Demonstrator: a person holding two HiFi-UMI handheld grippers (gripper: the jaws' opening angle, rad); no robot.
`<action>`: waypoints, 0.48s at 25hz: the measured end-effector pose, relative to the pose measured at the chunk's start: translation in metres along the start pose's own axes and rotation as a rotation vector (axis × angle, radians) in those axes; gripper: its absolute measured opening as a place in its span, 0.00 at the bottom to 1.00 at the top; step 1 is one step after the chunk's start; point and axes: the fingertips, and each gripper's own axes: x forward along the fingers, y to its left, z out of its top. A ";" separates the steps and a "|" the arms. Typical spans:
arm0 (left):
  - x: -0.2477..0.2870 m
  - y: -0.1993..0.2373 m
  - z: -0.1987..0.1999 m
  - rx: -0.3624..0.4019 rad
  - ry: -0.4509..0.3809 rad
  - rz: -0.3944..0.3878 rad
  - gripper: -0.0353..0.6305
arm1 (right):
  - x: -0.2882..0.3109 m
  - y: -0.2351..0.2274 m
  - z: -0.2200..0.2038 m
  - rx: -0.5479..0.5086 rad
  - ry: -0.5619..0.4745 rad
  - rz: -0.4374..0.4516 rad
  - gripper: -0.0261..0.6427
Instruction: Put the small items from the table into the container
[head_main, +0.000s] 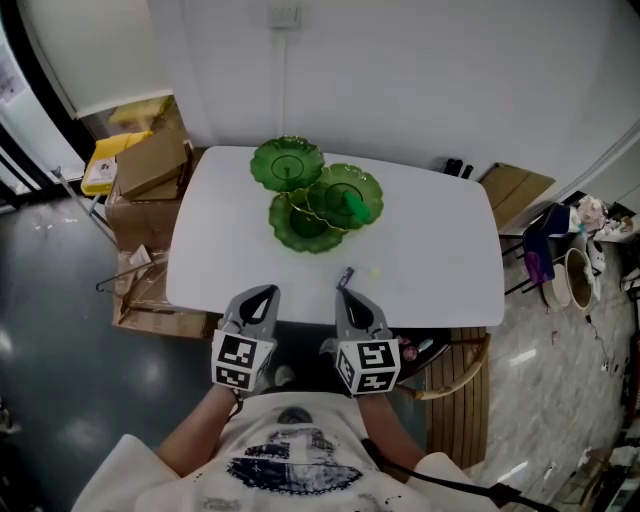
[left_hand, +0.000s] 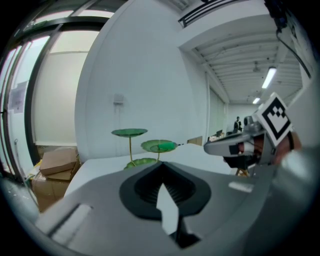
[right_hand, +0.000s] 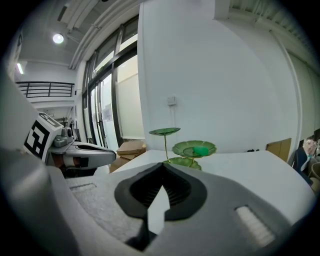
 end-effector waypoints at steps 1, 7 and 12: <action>-0.001 0.002 0.000 0.002 -0.005 0.005 0.04 | 0.000 0.002 0.000 -0.001 0.001 0.001 0.04; -0.004 0.005 0.003 0.007 -0.027 0.011 0.04 | -0.001 0.004 -0.002 -0.004 0.008 -0.003 0.04; -0.004 0.005 0.000 -0.019 -0.034 0.007 0.04 | -0.003 0.004 -0.006 0.000 0.014 -0.004 0.04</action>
